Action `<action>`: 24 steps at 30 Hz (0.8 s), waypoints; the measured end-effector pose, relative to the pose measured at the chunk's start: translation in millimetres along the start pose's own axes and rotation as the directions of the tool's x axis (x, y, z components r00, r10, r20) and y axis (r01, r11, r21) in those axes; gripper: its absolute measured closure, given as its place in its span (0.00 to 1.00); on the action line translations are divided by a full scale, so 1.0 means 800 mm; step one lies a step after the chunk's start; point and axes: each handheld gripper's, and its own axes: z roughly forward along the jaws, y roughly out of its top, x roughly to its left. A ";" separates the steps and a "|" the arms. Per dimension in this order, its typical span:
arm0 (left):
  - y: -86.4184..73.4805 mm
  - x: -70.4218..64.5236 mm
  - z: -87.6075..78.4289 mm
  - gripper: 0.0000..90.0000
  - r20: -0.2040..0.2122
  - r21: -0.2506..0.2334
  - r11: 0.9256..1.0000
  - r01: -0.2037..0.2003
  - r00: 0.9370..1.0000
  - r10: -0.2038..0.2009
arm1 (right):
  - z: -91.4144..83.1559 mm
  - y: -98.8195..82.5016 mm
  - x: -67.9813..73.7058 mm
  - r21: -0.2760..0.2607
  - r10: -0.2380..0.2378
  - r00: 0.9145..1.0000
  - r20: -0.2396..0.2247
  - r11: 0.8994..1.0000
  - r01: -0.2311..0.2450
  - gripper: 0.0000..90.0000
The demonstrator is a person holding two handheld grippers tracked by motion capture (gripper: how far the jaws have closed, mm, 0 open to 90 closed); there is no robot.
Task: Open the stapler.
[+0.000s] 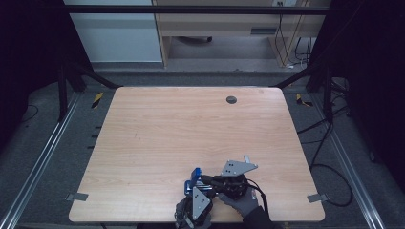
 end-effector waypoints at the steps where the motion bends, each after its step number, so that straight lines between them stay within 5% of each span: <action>1: 0.000 0.000 0.000 1.00 0.000 0.000 1.000 0.000 1.000 0.000 | 0.001 0.001 0.000 0.002 -0.001 1.000 0.000 1.000 0.001 1.00; 24: 0.000 -0.001 0.000 1.00 0.001 0.000 1.000 -0.003 1.000 0.003 | 0.013 0.011 -0.001 0.009 -0.005 0.999 -0.047 1.000 0.006 1.00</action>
